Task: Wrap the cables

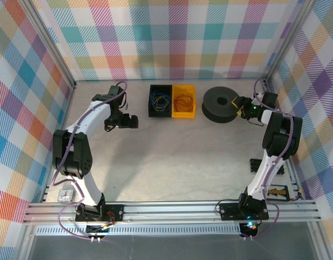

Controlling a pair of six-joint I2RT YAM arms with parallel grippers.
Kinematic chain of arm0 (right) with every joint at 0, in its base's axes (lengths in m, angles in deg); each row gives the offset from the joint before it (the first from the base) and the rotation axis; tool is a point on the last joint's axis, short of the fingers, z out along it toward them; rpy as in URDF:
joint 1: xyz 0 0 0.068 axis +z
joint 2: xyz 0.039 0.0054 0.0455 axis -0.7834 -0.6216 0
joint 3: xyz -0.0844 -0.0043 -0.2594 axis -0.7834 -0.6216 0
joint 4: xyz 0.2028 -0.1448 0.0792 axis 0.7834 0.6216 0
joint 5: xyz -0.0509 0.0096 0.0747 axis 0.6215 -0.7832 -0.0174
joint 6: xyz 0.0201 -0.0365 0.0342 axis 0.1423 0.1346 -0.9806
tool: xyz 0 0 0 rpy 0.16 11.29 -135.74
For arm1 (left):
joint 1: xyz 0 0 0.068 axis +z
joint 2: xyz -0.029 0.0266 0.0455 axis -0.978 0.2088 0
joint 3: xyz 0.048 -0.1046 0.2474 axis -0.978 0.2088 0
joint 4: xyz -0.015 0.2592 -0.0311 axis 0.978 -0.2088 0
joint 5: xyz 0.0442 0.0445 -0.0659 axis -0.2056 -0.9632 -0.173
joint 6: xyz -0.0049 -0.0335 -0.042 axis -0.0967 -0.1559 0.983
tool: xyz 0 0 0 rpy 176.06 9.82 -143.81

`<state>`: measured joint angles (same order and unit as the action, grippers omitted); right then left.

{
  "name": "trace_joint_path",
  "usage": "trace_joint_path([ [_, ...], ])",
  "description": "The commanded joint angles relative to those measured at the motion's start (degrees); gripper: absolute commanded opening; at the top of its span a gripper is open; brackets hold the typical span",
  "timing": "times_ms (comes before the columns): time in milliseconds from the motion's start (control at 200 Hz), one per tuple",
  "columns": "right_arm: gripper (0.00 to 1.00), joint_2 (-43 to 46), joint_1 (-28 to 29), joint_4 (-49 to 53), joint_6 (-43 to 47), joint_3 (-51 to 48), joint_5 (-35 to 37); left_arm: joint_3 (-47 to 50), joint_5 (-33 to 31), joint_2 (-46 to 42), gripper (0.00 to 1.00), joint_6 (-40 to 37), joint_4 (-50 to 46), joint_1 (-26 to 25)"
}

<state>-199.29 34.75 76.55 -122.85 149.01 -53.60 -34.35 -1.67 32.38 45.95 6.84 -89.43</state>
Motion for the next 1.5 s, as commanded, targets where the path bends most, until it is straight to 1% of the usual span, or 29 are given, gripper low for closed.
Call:
trace_joint_path([
  [0,0.43,-0.93,0.47,-2.39,-1.39,-0.44,-1.18,0.77,-0.51,-2.38,1.00,-0.53,-0.38,-0.20],
  [95,0.30,-0.74,0.47,-2.67,-1.49,-0.74,-0.99,1.30,-0.50,-2.91,1.00,-0.53,-0.07,-0.20],
  [145,0.21,-0.29,0.47,-2.80,-1.43,-0.96,-0.97,1.52,-0.48,-3.09,1.00,-0.53,0.06,-0.20],
  [175,0.17,0.09,0.43,-2.80,-1.32,-1.23,-0.91,1.67,-0.51,-3.35,1.00,-0.53,0.07,-0.21],
  [180,0.15,0.20,0.46,-2.80,-1.25,-1.31,-0.85,1.72,-0.50,-3.47,1.00,-0.53,0.07,-0.21],
  [220,0.08,0.83,0.47,-2.64,-1.08,-1.69,-0.73,1.99,-0.49,-3.81,1.00,-0.53,0.19,-0.25],
  [225,0.06,1.05,0.47,-2.52,-1.02,-1.80,-0.72,2.01,-0.49,-3.87,1.00,-0.53,0.22,-0.27],
  [260,0.00,1.99,0.45,-1.91,-0.52,-2.23,-0.39,2.20,-0.48,-4.19,1.00,-0.53,0.34,-0.28],
  [380,0.00,7.24,0.37,1.42,2.92,-4.04,0.23,2.32,-0.25,-4.85,1.00,-0.36,0.60,-0.29],
  [500,0.00,15.15,0.37,6.01,6.59,-6.40,0.19,2.23,-0.37,-5.59,1.00,-0.69,0.63,-0.61],
  [785,0.00,36.31,1.15,24.50,15.91,-9.42,-2.21,1.71,-0.57,-5.57,1.00,-0.89,-0.02,-0.91],
  [920,0.00,45.03,4.42,28.23,16.41,-13.23,-4.99,2.30,-0.40,-5.67,1.00,-0.72,0.33,-1.25],
  [1025,0.00,49.58,10.30,28.63,15.14,-16.06,-6.86,2.41,-0.31,-5.51,1.00,-0.79,0.24,-1.67],
  [1150,0.00,50.68,18.91,25.55,11.62,-18.77,-7.02,2.27,-0.48,-5.67,1.00,-0.88,0.03,-1.96],
  [1270,0.00,48.53,24.95,15.90,6.70,-22.98,-7.51,2.34,-0.48,-6.25,1.00,-0.89,-0.05,-2.08],
  [1385,0.00,43.83,27.09,8.76,3.38,-26.11,-7.42,2.60,-0.66,-6.85,1.00,-0.89,-0.29,-2.14],
  [1495,0.00,38.08,28.89,4.42,2.90,-26.88,-6.60,2.80,-0.75,-7.18,1.00,-0.89,-0.35,-2.23],
])
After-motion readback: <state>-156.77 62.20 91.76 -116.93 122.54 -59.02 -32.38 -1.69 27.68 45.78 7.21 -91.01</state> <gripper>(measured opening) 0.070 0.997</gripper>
